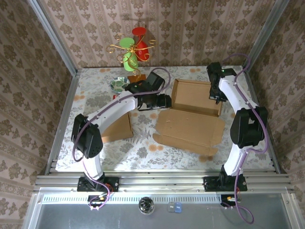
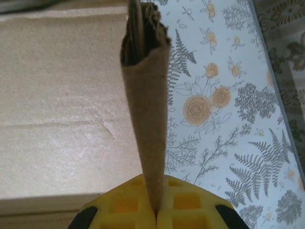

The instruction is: Fold the paper box

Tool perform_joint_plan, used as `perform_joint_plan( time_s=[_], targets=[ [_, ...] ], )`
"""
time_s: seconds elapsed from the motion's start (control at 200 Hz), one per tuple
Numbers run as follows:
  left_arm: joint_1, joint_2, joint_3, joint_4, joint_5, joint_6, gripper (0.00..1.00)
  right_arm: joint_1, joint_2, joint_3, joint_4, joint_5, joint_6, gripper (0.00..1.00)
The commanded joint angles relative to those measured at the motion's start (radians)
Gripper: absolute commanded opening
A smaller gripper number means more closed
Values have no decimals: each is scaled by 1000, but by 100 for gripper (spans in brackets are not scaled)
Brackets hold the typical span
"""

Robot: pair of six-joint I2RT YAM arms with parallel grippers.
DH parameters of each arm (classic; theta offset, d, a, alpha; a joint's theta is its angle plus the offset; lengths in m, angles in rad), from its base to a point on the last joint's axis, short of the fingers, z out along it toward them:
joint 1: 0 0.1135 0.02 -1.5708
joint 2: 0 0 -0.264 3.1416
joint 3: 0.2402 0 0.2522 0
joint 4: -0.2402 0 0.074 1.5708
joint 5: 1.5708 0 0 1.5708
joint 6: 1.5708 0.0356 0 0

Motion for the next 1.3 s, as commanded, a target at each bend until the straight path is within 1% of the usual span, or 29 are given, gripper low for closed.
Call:
perform_joint_plan(
  time_s=[0.0,0.085,0.245,0.32,0.375,0.45,0.505,0.585,0.66,0.71,0.83,1.115,1.2,1.245,1.295],
  targets=[
    [-16,-67,-76,-27,38,-105,56,-22,23,68,-73,-68,83,0],
    [-19,-110,-147,12,46,-165,56,-25,26,98,-89,-94,111,0],
    [-16,-162,-253,72,46,-277,55,-25,19,141,-123,-136,210,0],
    [-16,-178,-277,81,43,-309,56,-25,-3,126,-114,-174,281,0],
    [-15,-191,-291,70,20,-328,57,-22,-22,109,-106,-192,341,0],
    [-8,-210,-328,75,27,-344,58,-19,-46,80,-86,-208,413,0],
    [1,-229,-372,74,28,-382,58,-17,-60,59,-77,-217,461,0],
    [20,-276,-467,140,47,-435,59,-16,-75,27,-56,-239,509,0],
    [39,-316,-576,263,71,-494,60,-15,-80,3,-44,-259,531,0],
    [51,-329,-632,359,86,-522,65,-15,-80,-14,-43,-268,542,0],
    [66,-318,-692,537,89,-523,67,-13,-102,-67,-20,-282,563,0],
    [79,-230,-751,790,70,-523,66,-16,-136,-167,25,-336,598,0],
    [79,-203,-737,802,86,-504,63,-17,-149,-188,31,-336,602,0],
    [81,-190,-715,753,93,-490,63,-20,-149,-193,30,-335,603,0],
    [79,-191,-691,664,81,-472,63,-26,-152,-198,31,-336,601,0]
  ],
)
